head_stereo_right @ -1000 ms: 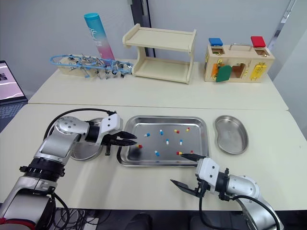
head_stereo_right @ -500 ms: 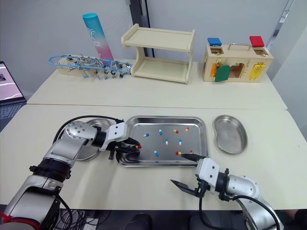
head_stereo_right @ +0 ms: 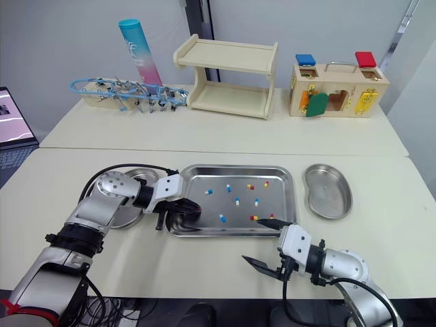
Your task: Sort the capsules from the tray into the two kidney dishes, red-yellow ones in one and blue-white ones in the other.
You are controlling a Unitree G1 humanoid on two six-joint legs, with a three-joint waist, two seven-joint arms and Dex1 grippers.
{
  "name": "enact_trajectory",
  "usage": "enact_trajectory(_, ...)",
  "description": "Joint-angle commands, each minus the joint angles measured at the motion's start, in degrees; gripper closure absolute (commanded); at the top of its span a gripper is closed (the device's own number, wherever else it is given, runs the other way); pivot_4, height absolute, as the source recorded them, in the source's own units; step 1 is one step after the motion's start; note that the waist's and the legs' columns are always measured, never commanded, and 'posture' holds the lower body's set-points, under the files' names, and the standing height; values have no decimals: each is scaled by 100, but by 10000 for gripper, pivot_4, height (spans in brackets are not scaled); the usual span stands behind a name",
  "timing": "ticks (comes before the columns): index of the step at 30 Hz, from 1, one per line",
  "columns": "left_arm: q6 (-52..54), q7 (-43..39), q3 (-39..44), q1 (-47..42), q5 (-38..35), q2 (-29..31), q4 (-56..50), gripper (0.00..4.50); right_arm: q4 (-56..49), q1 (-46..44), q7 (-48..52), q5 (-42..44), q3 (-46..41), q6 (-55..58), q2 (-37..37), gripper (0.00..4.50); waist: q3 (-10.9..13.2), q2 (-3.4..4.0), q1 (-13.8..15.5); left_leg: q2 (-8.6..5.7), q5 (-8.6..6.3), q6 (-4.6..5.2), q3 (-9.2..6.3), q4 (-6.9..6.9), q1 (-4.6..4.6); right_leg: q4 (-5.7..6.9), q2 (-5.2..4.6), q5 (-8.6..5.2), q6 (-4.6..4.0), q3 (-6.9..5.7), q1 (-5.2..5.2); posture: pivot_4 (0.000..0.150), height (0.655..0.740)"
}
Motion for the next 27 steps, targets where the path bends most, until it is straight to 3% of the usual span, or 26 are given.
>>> enact_trajectory(1, 44, 25, -7, 14, 61, 28, -71, 44650, -198, -61, 31, 77, -30, -27, -26, 0, 0, 0, 0, 0, 0, 0, 0, 0, 0, 0, 0, 0, 0, 0, 0, 1500, 7400)
enact_trajectory(10, 1555, -37, 936, 118, -932, 647, -1540, 44650, -151, -168, 108, 50, 53, -103, -9, 0, 2, -2, -46, 0, 0, 0, -2, -1, -7, -1, 0, 0, 0, 0, -6, 1500, 7400)
enact_trajectory(19, 2104, 409, 2298, 1387, -1209, 1935, -1768, 44650, -206, -630, 361, 249, 220, 57, 62, 0, 4, 1, -134, 0, -1, 1, -4, -5, -2, 2, 1, -1, 0, 1, -7, 1500, 7400)
enact_trajectory(27, 2332, 1031, 2954, 2221, -1387, 1922, -1748, 44650, -187, -1121, 539, 448, 388, 330, 122, 0, 5, -1, -63, 1, -1, 1, -4, -5, -3, 1, 0, -1, 0, 0, -7, 1500, 7400)
